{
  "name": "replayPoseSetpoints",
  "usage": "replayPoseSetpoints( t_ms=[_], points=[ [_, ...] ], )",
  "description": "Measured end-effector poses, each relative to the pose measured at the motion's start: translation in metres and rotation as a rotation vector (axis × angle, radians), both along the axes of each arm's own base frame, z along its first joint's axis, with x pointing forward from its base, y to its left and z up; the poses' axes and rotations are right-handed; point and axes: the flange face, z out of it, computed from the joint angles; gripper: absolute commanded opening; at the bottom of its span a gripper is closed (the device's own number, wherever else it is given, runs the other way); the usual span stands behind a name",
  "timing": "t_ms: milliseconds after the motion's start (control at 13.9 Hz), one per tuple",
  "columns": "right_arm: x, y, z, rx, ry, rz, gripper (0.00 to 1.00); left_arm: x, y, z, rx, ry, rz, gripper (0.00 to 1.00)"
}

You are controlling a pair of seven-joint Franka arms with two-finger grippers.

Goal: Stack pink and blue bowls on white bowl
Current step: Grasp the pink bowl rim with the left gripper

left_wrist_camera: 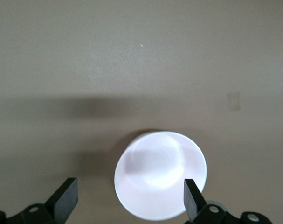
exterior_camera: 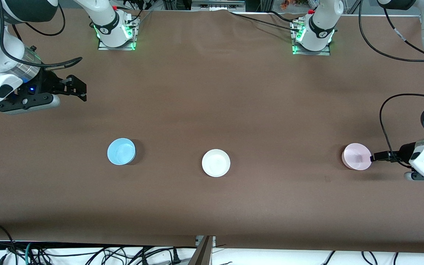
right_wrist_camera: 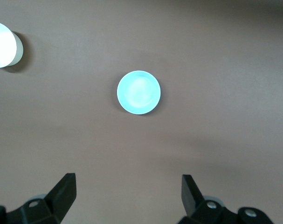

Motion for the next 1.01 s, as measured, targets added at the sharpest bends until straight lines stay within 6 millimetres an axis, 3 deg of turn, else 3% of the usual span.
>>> replayPoseSetpoints(
  t_ms=[360, 505, 721, 1009],
  points=[
    [0.005, -0.002, -0.013, -0.004, 0.025, -0.004, 1.00, 0.005, 0.004, -0.029, 0.022, -0.037, -0.004, 1.00],
    [0.007, -0.005, -0.018, -0.006, 0.033, -0.011, 1.00, 0.003, 0.005, -0.043, 0.008, -0.027, 0.007, 0.90],
    [0.008, -0.008, -0.018, -0.017, 0.035, -0.013, 1.00, -0.001, 0.004, -0.059, -0.014, -0.009, 0.023, 0.66],
    [0.007, -0.009, -0.009, -0.050, 0.015, -0.004, 1.00, -0.003, 0.004, -0.061, -0.014, -0.009, 0.024, 0.55]
  ],
)
